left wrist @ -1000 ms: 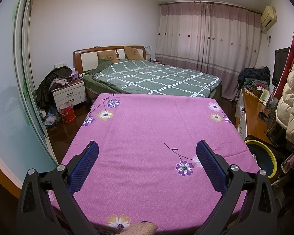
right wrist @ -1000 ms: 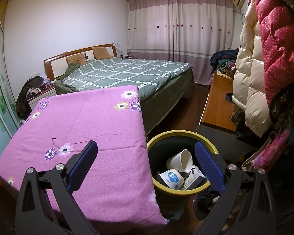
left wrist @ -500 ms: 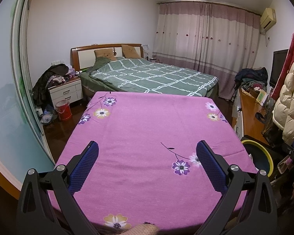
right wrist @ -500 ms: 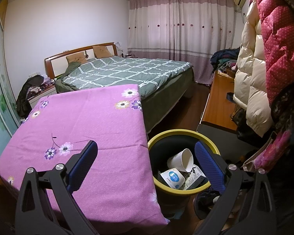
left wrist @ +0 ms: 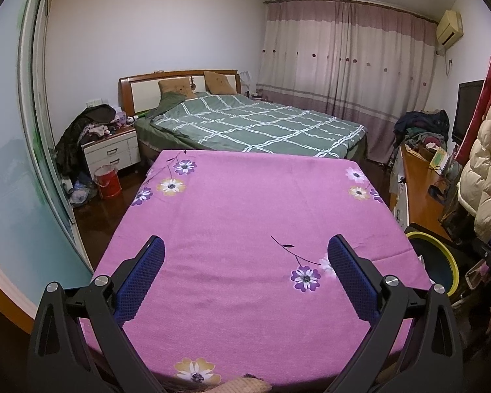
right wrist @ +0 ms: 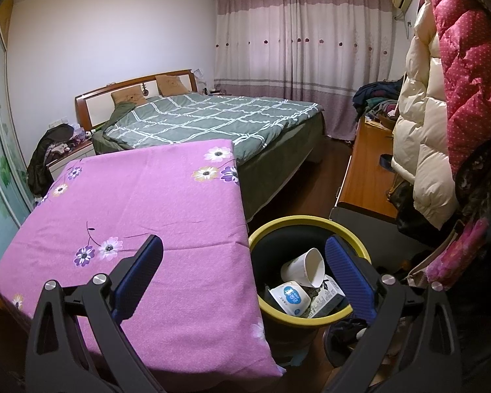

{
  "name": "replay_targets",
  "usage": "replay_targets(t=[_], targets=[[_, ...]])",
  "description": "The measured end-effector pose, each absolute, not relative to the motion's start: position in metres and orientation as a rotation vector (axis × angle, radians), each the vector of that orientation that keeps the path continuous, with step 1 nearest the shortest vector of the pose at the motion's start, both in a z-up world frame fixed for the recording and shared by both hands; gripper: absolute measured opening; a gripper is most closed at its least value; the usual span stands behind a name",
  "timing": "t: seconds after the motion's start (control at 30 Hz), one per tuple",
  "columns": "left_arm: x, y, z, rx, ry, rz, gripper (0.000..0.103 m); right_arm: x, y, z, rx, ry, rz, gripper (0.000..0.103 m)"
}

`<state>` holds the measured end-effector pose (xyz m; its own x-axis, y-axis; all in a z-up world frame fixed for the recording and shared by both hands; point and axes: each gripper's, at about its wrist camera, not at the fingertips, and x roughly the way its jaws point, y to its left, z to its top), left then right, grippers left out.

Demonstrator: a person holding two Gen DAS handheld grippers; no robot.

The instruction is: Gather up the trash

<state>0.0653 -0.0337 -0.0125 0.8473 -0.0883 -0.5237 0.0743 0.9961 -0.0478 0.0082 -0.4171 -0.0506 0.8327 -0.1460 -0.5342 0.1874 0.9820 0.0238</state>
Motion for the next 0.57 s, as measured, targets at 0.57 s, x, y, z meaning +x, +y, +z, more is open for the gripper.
replay_targets(t=[0.57], targets=[[0.172,-0.01,-0.06,-0.012,0.672,-0.046,0.098,0.08,-0.392,-0.057,0.104,0.617,-0.037,0.096]])
